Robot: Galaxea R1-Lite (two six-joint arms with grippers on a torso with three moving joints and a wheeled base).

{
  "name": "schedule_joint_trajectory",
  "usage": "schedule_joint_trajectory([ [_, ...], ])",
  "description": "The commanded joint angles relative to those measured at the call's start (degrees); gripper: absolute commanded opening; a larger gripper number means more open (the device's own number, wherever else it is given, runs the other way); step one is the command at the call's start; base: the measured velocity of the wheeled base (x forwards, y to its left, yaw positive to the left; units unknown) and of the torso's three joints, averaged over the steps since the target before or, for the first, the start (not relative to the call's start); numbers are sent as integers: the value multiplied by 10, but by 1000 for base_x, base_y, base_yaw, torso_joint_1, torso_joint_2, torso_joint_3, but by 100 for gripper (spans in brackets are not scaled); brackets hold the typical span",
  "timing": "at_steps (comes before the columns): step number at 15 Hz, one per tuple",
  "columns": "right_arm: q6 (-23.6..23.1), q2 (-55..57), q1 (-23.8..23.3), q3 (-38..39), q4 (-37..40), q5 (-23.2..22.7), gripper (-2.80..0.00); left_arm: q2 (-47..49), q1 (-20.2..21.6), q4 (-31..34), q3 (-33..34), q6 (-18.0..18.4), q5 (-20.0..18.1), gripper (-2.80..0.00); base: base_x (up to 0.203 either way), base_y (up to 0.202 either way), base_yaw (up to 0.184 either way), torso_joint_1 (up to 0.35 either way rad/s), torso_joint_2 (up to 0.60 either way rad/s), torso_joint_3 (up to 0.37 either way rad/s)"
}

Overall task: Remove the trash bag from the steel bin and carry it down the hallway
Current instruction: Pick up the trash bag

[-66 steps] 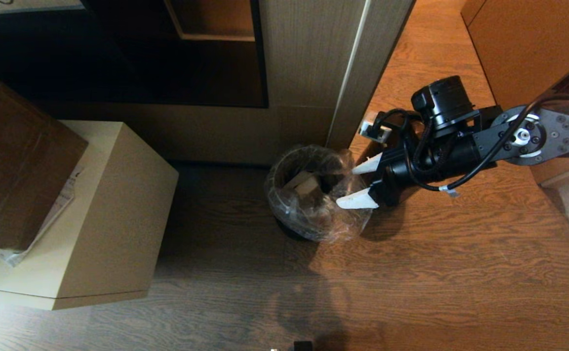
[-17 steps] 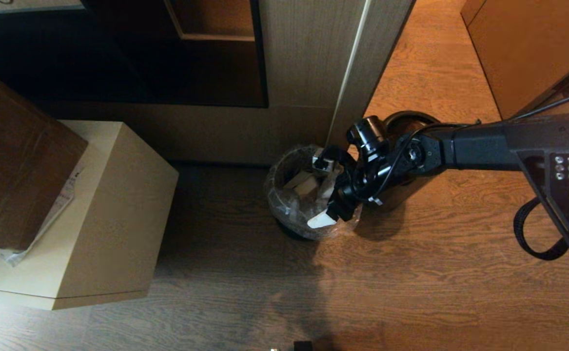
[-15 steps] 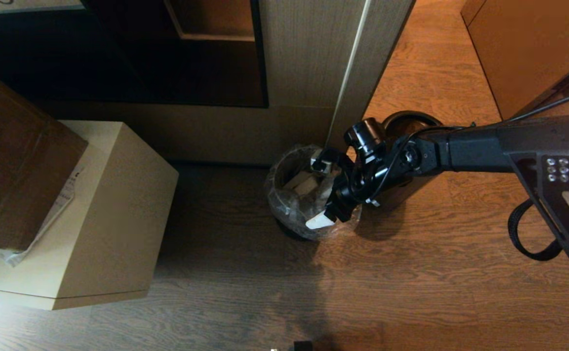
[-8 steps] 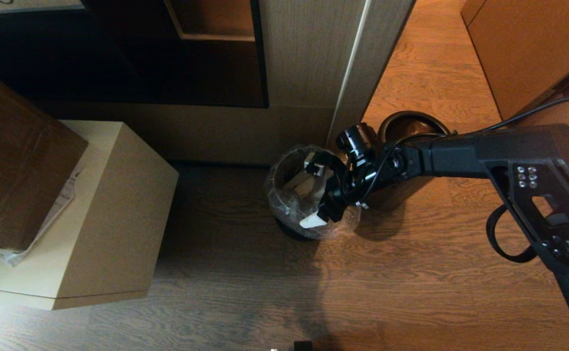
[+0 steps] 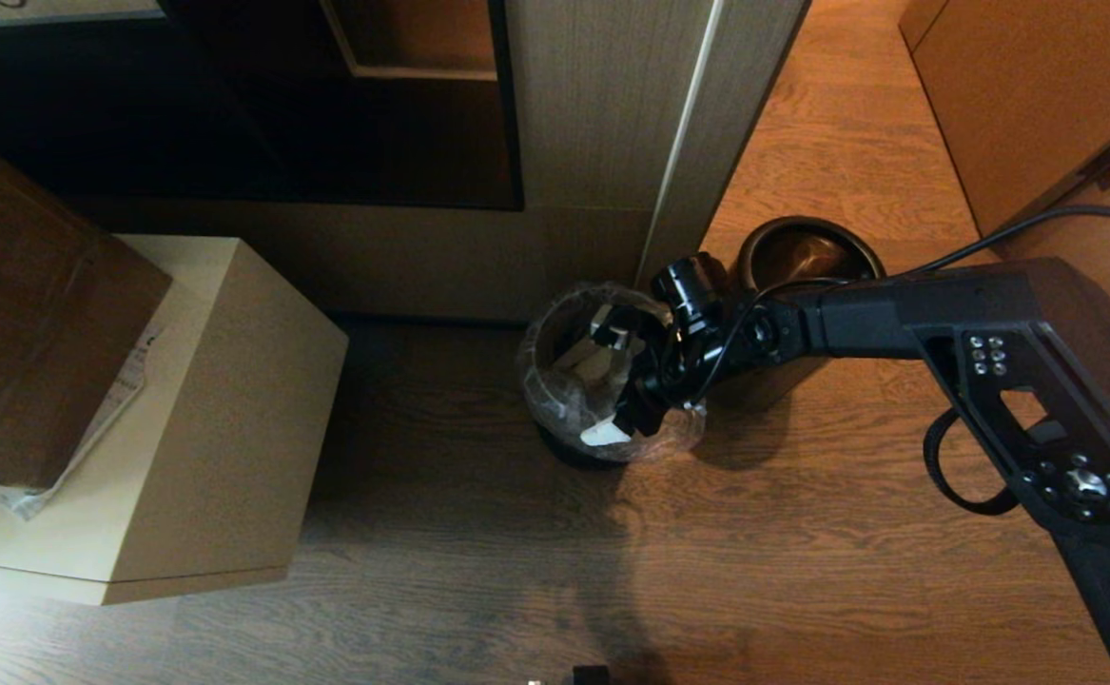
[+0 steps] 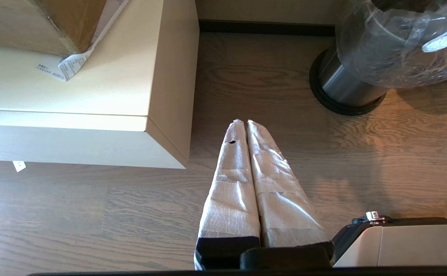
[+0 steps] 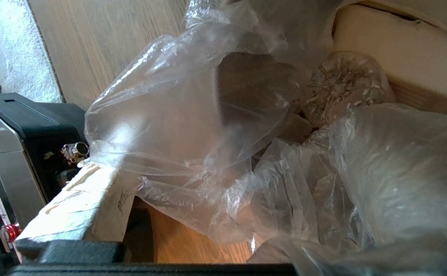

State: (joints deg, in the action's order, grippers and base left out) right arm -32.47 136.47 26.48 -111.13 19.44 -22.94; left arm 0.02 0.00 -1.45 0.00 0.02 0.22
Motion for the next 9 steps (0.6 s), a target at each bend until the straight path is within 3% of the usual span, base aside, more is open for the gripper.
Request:
schedule_joint_trajectory([
  [1,1,2,-5,0,-7,-2,0,0,0,0,7,0,0,-280,0,0,0,0,0,0],
  [6,36,4,-8,0,-33,-5,0,0,0,0,6,0,0,-280,0,0,0,0,0,0],
  [7,37,5,-8,0,-33,-5,-280,0,0,0,6,0,0,-280,0,0,0,0,0,0],
  [9,33,3,-8,0,-27,-4,-280,0,0,0,6,0,0,-280,0,0,0,0,0,0],
])
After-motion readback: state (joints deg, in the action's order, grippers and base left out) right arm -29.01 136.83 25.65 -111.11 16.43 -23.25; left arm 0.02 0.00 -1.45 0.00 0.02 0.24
